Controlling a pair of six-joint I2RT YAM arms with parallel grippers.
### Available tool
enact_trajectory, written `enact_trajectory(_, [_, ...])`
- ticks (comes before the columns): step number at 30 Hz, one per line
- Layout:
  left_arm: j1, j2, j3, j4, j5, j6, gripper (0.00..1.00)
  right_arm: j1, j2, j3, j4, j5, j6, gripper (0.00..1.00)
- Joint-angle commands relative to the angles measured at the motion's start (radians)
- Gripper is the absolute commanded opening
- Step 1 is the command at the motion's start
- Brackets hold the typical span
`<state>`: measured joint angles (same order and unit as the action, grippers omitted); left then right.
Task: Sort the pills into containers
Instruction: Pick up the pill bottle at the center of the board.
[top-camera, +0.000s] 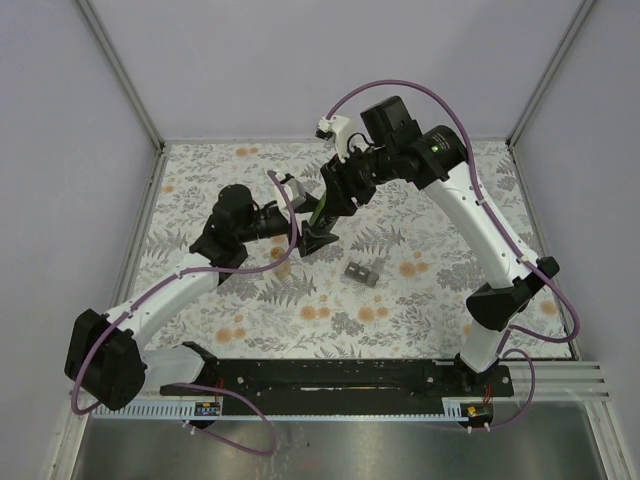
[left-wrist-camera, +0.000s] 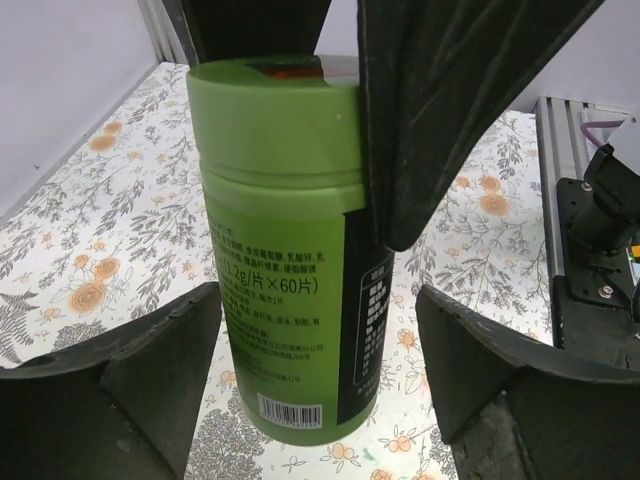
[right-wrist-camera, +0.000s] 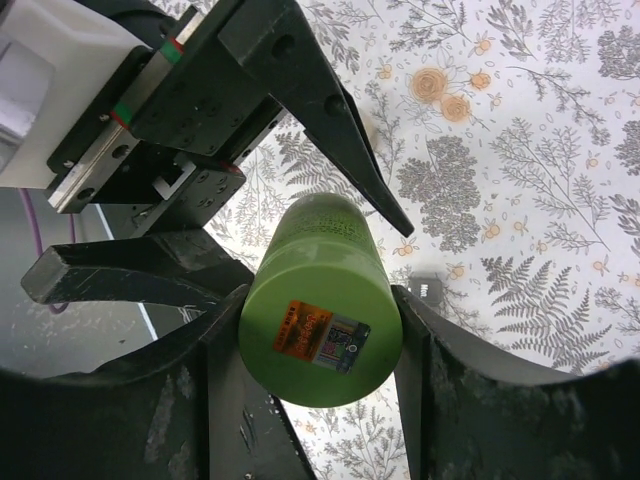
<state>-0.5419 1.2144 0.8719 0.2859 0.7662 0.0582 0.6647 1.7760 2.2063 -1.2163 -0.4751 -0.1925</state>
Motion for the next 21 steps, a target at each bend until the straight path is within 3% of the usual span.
enact_trajectory(1, [-0.009, -0.016, -0.005, 0.102, 0.01, -0.009, 0.8, 0.0, -0.047, 0.007, 0.029, -0.063, 0.016, 0.0])
enact_trajectory(3, [-0.009, -0.013, 0.007, 0.101, 0.01, -0.015, 0.76, 0.001, -0.049, 0.001, 0.032, -0.074, 0.018, 0.0])
enact_trajectory(9, [-0.015, 0.008, 0.029, 0.084, 0.015, -0.024, 0.5, 0.0, -0.062, -0.011, 0.035, -0.079, 0.016, 0.0])
enact_trajectory(11, [-0.018, 0.011, 0.027, 0.076, 0.018, -0.015, 0.38, 0.001, -0.069, -0.014, 0.035, -0.076, 0.015, 0.0])
enact_trajectory(14, [-0.02, 0.013, 0.029, 0.065, 0.013, -0.014, 0.0, 0.001, -0.082, -0.034, 0.044, -0.074, 0.011, 0.0])
enact_trajectory(15, [-0.02, 0.01, 0.029, 0.058, 0.013, -0.014, 0.0, 0.0, -0.087, -0.039, 0.047, -0.071, 0.011, 0.0])
enact_trajectory(18, [-0.02, -0.003, 0.041, 0.013, 0.012, -0.008, 0.0, -0.001, -0.101, -0.065, 0.057, -0.053, 0.016, 0.17])
enact_trajectory(21, [-0.018, -0.018, 0.061, -0.022, -0.01, -0.017, 0.0, 0.001, -0.113, -0.092, 0.067, -0.033, 0.019, 0.46])
